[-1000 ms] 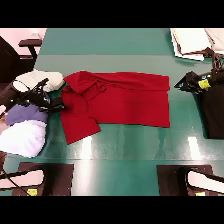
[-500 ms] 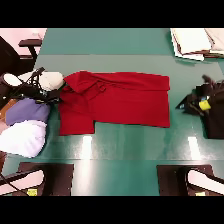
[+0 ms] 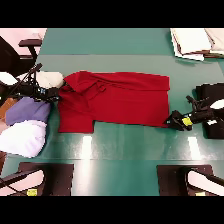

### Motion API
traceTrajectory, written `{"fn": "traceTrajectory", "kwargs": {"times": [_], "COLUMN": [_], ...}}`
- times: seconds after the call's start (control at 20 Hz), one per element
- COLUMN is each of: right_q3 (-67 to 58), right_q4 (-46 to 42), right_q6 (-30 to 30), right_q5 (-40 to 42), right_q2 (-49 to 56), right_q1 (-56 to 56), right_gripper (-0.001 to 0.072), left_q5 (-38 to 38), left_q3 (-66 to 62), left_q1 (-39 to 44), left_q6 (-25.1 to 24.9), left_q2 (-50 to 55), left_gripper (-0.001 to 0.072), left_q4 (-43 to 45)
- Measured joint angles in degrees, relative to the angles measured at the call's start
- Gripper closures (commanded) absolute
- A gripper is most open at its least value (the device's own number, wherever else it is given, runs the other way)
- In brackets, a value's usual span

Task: Fold the shirts.

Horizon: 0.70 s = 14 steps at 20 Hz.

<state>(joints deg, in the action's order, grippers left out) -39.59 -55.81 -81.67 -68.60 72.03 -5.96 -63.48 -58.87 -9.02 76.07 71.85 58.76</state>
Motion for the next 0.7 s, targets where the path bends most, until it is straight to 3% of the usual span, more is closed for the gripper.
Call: {"fn": "traceTrajectory", "kwargs": {"times": [0.1, 0.4, 0.7], "right_q3": [0.4, -7.0, -32.4], "right_q4": [1.3, 2.5, 3.1], "right_q6": [0.0, 1.7, 2.2], "right_q5": [4.1, 5.0, 1.9], "right_q2": [0.2, -2.0, -13.1], "right_q1": [1.7, 4.9, 2.1], "right_gripper": [0.0691, 0.0698, 0.0698], "left_q5": [0.0, -0.3, -0.5], "left_q3": [0.0, -1.9, -19.9], "left_q1": [0.0, 0.0, 0.0], "left_q6": [-0.1, -0.7, -0.5], "left_q2": [0.0, -5.6, -19.1], "left_gripper": [0.0682, 0.0683, 0.0683], "left_q4": [-0.3, -0.6, -0.8]}}
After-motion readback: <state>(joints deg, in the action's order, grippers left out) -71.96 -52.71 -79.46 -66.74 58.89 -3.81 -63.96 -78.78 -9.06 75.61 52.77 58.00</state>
